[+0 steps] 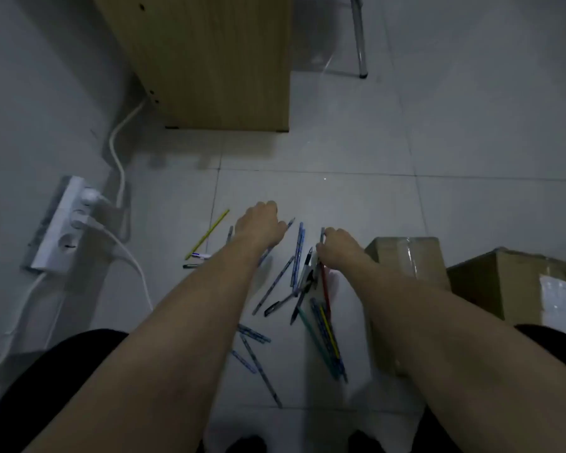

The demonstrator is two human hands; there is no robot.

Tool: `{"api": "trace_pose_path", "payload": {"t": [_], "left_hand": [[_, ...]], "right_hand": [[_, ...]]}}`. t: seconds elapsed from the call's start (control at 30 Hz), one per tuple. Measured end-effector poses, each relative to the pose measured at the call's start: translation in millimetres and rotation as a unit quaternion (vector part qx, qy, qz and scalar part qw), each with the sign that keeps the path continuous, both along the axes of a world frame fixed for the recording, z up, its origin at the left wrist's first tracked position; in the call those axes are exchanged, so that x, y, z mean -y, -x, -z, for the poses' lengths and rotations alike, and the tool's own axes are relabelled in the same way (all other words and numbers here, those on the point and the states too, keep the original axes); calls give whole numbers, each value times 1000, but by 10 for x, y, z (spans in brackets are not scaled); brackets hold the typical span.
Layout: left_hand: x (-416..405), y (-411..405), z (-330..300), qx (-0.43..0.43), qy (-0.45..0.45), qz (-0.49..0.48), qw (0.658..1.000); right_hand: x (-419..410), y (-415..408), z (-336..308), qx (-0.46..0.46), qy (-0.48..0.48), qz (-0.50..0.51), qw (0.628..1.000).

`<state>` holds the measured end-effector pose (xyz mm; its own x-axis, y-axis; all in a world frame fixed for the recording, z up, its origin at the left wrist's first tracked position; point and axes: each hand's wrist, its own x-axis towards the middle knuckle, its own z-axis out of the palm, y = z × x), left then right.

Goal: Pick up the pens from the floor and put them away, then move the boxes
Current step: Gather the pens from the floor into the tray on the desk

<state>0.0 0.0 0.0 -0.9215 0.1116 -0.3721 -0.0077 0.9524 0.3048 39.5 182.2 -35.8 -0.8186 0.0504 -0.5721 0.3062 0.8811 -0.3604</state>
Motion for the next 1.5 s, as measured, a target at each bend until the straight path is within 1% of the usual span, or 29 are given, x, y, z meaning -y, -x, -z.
{"api": "trace_pose_path", "payload": {"t": [0.03, 0.1, 0.17, 0.3, 0.4, 0.53, 0.73, 0.8, 0.9, 1.03, 1.13, 1.3, 1.37, 1.5], "left_hand": [[2, -89, 50, 20, 15, 2, 1000], [59, -233, 298, 35, 14, -1, 999], [160, -383, 528, 47, 25, -4, 999], [313, -495, 775, 41, 23, -27, 999], [308, -560, 861, 37, 21, -36, 998], [361, -613, 969, 23, 33, -50, 998], [611, -630, 1024, -1, 24, -95, 995], [659, -638, 1007, -9, 29, -95, 995], [662, -650, 959, -10, 35, -97, 995], [630, -703, 924, -9, 40, -99, 994], [705, -708, 930, -13, 41, -122, 992], [944, -760, 950, -15, 84, -130, 988], [1054, -778, 952, -6, 102, -142, 985], [1234, -794, 1012, 13, 115, -162, 980]], "right_hand": [[6, -73, 70, 19, -15, 9, 1000], [-7, -204, 309, 25, -24, 40, 999], [-5, -376, 511, 54, -28, 78, 995], [45, -509, 647, 77, -12, 173, 982], [93, -521, 682, 57, -8, 216, 975], [121, -499, 730, 45, -11, 237, 970], [186, -587, 793, 18, 1, 239, 971], [214, -596, 760, -1, 6, 269, 963], [298, -616, 658, -29, 45, 318, 946], [525, -694, 585, -2, 80, 387, 919], [688, -730, 633, 38, 92, 379, 920], [764, -715, 676, 80, 92, 377, 918], [774, -700, 679, 83, 92, 374, 919], [788, -627, 655, 57, 84, 364, 926]]}}
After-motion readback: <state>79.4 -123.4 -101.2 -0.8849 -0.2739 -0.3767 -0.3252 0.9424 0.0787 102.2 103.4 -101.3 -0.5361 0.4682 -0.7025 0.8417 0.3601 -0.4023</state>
